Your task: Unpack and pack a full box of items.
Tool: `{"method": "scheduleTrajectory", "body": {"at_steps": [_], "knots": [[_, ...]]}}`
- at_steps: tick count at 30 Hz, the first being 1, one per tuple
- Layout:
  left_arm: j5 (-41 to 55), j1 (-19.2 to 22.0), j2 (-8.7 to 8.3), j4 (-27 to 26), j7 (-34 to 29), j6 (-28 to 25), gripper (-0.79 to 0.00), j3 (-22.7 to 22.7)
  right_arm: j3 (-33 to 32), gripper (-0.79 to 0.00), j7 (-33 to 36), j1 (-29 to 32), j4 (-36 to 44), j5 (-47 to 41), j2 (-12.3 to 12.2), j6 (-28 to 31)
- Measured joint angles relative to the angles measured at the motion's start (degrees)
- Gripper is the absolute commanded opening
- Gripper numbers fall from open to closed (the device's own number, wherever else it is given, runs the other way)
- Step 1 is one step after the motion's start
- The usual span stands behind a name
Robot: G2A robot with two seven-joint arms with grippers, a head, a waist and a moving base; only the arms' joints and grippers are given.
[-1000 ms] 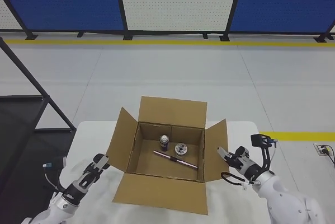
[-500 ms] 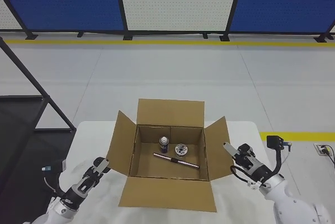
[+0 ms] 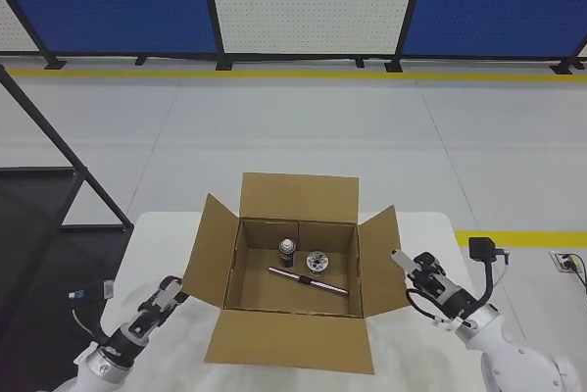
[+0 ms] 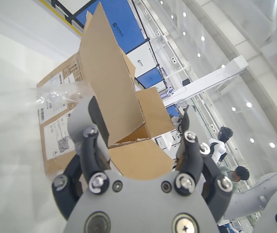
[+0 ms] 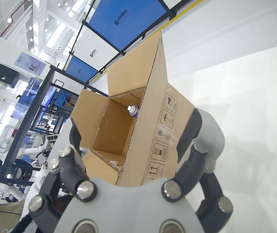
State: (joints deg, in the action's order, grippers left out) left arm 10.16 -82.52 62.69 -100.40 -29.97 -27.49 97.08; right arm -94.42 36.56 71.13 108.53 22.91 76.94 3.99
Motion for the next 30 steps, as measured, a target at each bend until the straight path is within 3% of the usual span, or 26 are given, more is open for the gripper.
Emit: {"method": "scheduleTrajectory", "body": {"at_steps": [9,15,30], "knots": [[17.04,-0.02,0.25,0.21,1.25,5.57,0.000,2.53,1.27,0.000,10.81,-6.32,-8.03,-17.92,-0.66,5.58],[20.70,0.42,0.34,0.38,1.65,8.07,0.000,3.23,6.23,0.000,17.02,-12.23,-11.93,-24.78,-0.79,7.19],[21.92,0.35,0.45,1.11,0.59,9.09,0.000,3.21,7.37,0.000,18.89,-13.68,-12.60,-24.31,-0.90,7.12]]}}
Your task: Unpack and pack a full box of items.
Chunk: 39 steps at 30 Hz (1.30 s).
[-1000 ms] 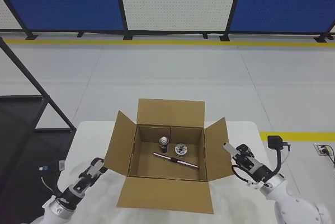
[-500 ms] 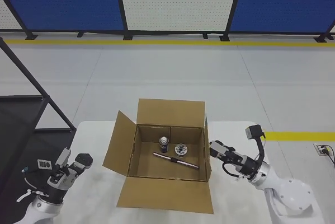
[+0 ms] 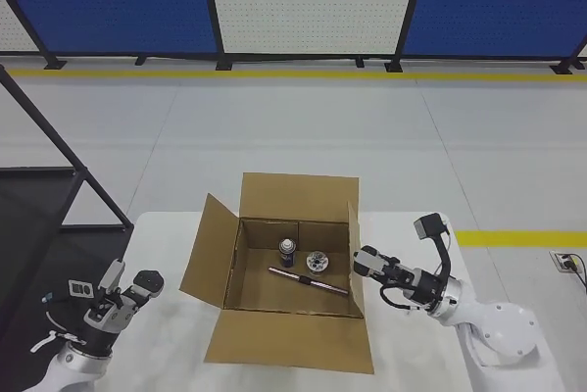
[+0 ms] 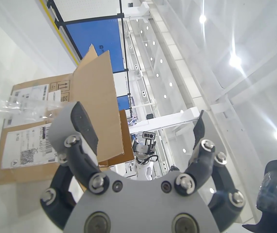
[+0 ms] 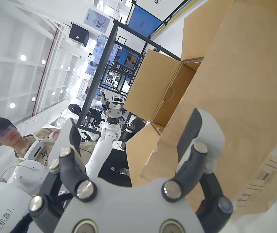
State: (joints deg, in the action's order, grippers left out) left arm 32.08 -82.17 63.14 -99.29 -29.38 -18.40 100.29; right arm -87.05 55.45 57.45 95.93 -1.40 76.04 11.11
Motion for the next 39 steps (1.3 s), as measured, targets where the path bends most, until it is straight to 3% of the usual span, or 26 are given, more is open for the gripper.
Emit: {"method": "scheduleTrajectory", "body": {"at_steps": [5,13,19,39], "knots": [[0.09,-0.03,0.00,-0.07,0.00,0.23,0.000,-0.09,3.46,0.000,-2.96,-1.00,-0.88,1.36,0.13,-3.21],[2.28,3.40,-0.43,-0.65,-5.56,11.59,0.000,-1.31,9.16,0.000,-5.13,-6.32,-5.49,2.21,0.42,-7.93],[4.37,6.11,-0.71,-0.72,-10.55,15.91,0.000,-2.11,11.88,0.000,-6.64,-8.06,-7.58,3.00,0.51,-9.31],[-1.37,13.33,-0.79,-0.74,-9.82,24.25,0.000,-10.23,14.92,0.000,-10.40,-9.33,-12.27,4.23,0.15,-10.38]]}}
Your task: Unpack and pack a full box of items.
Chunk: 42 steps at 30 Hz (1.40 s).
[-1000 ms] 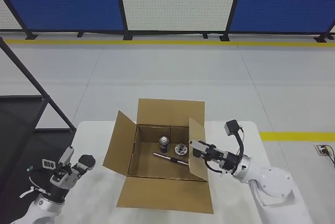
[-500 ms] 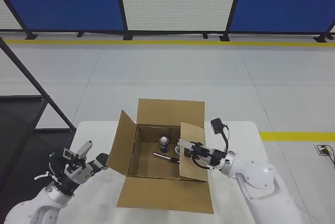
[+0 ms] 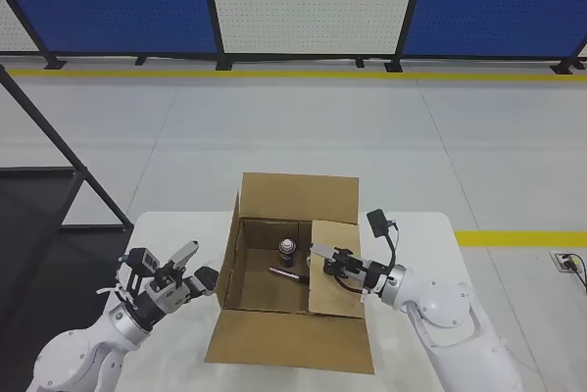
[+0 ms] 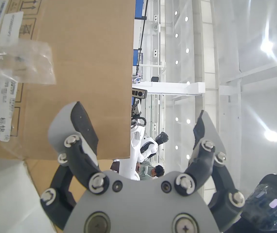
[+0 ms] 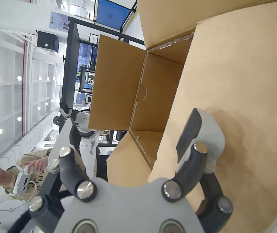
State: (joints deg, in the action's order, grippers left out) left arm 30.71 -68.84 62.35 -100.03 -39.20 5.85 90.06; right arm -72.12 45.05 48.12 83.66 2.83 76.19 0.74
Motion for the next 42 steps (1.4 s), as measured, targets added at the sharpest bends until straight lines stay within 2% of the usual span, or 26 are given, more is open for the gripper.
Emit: {"method": "scheduleTrajectory", "body": {"at_steps": [8,15,18,20,36,39,42], "knots": [[-4.01,5.58,-0.02,1.51,0.96,5.52,0.000,-3.80,-0.38,0.000,-0.39,0.22,-0.93,-1.30,-0.30,1.20],[-5.21,10.33,-0.04,3.57,-2.39,11.38,0.000,-7.66,-0.96,0.000,-1.82,1.23,-0.07,-1.18,-0.66,2.98],[-6.32,11.97,-0.04,4.34,-3.07,12.58,0.000,-9.13,-1.03,0.000,-1.94,1.30,0.00,-1.08,-0.68,3.03],[-7.34,12.79,0.04,4.60,-1.61,11.43,0.000,-9.55,-1.02,0.000,-1.91,1.29,-0.02,-1.09,-0.67,3.00],[-7.61,12.84,0.07,4.65,-0.66,10.79,0.000,-9.55,-1.01,0.000,-1.90,1.28,-0.02,-1.10,-0.67,2.99],[-8.64,11.37,-0.06,3.94,0.15,10.05,0.000,-9.28,-0.77,0.000,-2.33,1.75,0.32,-0.74,-0.69,2.88],[-8.87,10.99,-0.23,3.34,-1.25,11.56,0.000,-9.39,-0.06,0.000,-2.14,1.86,1.00,0.52,-0.79,1.72]]}}
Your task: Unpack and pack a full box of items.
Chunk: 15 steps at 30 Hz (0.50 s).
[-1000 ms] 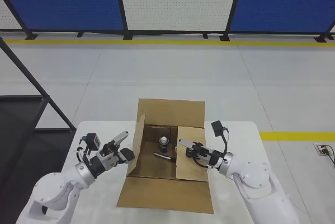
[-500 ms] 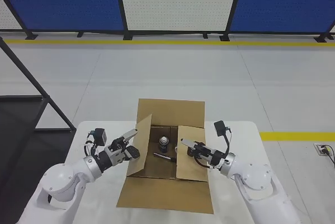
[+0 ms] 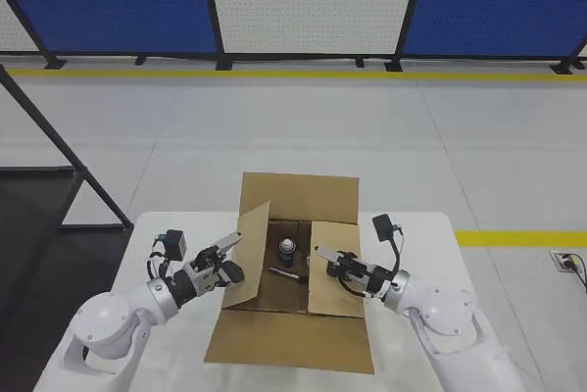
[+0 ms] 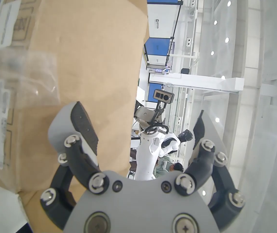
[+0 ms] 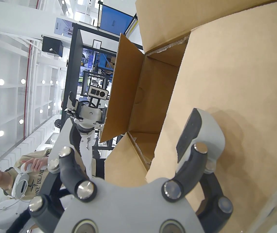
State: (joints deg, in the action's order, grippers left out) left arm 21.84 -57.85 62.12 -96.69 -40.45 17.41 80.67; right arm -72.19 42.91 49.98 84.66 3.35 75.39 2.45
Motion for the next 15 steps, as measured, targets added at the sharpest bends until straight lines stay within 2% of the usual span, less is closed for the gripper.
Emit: {"method": "scheduleTrajectory", "body": {"at_steps": [8,15], "knots": [[-1.33,2.29,0.28,0.04,-1.22,1.50,0.000,-4.16,2.59,0.000,2.45,-1.85,0.16,3.42,-0.15,-2.25],[-3.85,7.09,0.87,2.82,-1.37,5.56,0.000,-9.45,3.31,0.000,2.53,-2.10,-0.70,3.06,-0.25,-1.87]]}}
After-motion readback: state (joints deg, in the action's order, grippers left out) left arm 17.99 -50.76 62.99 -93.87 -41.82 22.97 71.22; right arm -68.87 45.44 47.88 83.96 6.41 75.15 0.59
